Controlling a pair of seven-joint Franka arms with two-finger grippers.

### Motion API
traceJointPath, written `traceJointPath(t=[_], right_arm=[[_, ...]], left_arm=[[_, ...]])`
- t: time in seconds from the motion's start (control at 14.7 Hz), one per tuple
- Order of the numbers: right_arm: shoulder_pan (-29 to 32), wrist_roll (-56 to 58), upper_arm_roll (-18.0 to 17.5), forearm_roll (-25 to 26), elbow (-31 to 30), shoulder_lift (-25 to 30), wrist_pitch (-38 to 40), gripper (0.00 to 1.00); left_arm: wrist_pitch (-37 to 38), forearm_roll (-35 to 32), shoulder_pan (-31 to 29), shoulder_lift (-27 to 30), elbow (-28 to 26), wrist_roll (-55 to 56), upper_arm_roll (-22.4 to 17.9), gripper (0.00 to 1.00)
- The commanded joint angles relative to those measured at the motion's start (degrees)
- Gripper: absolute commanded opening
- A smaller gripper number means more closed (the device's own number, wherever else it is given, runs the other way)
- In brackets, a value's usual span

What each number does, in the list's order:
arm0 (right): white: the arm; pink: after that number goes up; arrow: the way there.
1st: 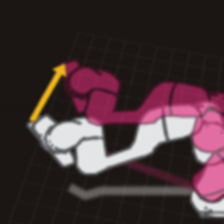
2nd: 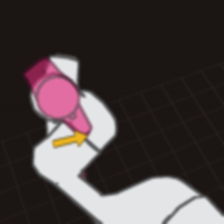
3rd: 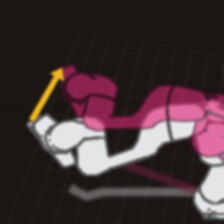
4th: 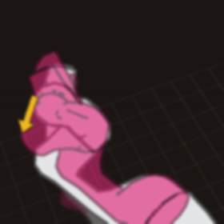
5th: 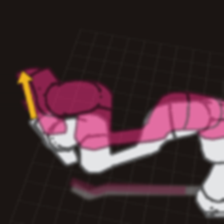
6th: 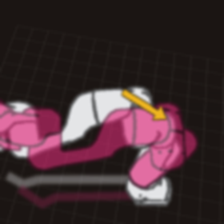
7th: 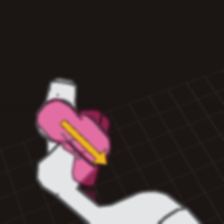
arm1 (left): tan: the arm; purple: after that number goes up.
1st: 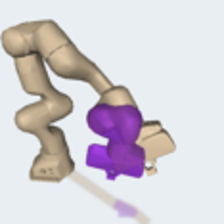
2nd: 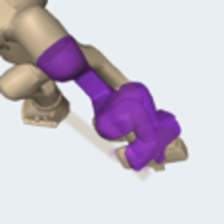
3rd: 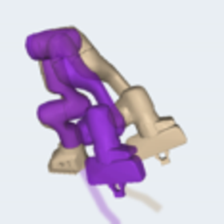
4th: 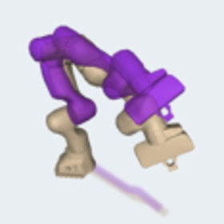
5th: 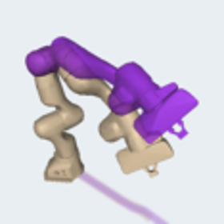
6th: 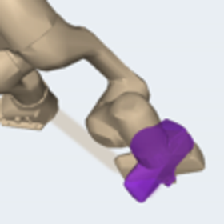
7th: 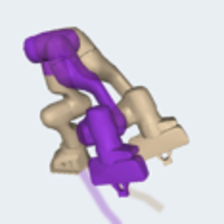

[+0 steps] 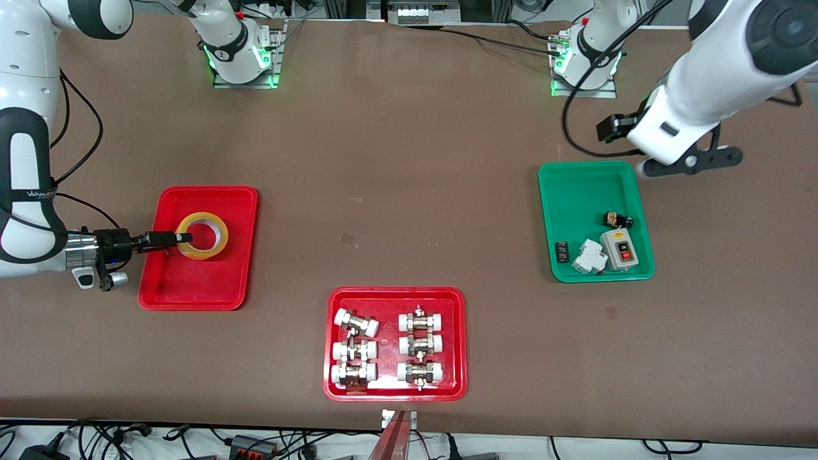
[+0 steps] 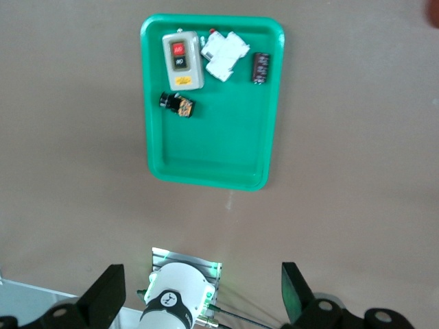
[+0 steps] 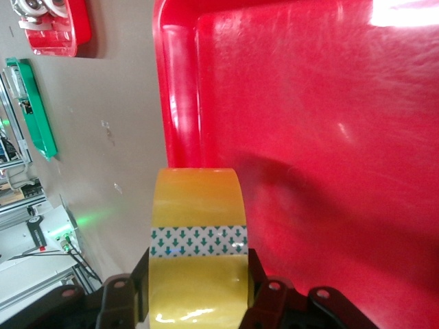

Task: Left arm passes tape to right arm into tray
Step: 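Lower the tape into the red tray and open the right gripper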

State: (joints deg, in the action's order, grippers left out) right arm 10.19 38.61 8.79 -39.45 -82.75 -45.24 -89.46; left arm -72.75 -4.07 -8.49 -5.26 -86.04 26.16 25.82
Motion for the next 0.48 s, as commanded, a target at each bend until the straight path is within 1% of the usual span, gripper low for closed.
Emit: traceJointPath(t=[0.0, 0.07, 0.14, 0.2, 0.34, 0.41], right_arm=[[0.7, 0.4, -0.8, 0.6, -0.3, -0.2, -0.4, 0.4], [0.6, 0.4, -0.8, 0.4, -0.3, -0.6, -0.7, 0.44], [0.7, 0.4, -0.8, 0.3, -0.3, -1.0, -0.9, 0.63], [0.7, 0.4, -0.8, 0.2, -0.4, -1.2, -0.9, 1.0], [0.3, 0.4, -0.8, 0.7, -0.3, -1.5, -1.3, 1.0], [-0.7, 0.4, -0.8, 1.7, -0.3, -1.5, -2.5, 1.0]], left_arm=[[-3.9, 2.9, -2.1, 6.7, -8.0, -1.1, 0.4, 1.0], [-4.1, 5.5, -2.7, 6.2, -7.7, -1.6, -0.2, 1.0], [-4.2, 6.3, -4.3, 6.1, -7.4, -1.9, -0.2, 1.0], [-4.2, 6.3, -4.6, 6.1, -7.4, -2.0, -0.2, 1.0], [-4.2, 6.3, -4.7, 6.0, -7.0, -2.0, -0.1, 1.0], [-4.2, 6.3, -4.7, 6.0, -7.0, -2.1, -0.1, 1.0]])
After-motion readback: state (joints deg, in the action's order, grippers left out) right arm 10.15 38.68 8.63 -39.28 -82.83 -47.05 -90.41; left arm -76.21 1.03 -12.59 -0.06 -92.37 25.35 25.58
